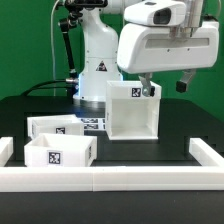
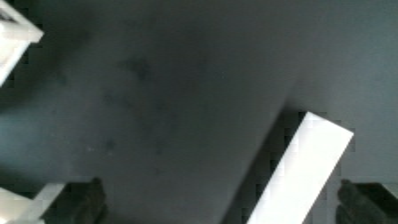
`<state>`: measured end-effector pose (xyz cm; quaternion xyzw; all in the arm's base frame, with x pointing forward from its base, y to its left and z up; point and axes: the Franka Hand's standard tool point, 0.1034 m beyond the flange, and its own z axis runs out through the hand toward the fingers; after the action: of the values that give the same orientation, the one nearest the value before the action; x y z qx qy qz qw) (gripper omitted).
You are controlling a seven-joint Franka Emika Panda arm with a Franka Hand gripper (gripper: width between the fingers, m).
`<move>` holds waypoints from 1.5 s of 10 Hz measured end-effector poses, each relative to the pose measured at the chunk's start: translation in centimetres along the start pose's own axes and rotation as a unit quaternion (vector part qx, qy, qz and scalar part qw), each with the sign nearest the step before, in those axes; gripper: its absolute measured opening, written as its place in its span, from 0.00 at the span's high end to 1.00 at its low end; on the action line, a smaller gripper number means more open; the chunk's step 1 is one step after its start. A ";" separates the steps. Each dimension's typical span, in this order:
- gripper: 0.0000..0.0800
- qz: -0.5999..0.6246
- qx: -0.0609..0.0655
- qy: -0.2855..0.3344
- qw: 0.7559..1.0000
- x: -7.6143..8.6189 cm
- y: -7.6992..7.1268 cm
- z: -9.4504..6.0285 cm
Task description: Assemble drawer
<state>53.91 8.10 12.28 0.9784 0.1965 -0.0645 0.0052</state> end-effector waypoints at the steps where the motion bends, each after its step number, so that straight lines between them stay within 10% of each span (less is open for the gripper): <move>1: 0.19 0.031 0.002 0.000 1.000 -0.1 -0.1 0.0; 8: 0.19 0.107 0.003 -0.014 0.994 -8.7 -3.5 -1.2; 15: 0.19 0.151 0.020 -0.026 0.988 -11.0 -5.0 -0.2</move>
Offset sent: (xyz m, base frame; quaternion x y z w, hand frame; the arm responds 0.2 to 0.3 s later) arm -0.0418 -0.0010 0.0114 0.0160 0.0098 0.0572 0.9982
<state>41.92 8.47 13.92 0.9947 0.0451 -0.0919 0.0003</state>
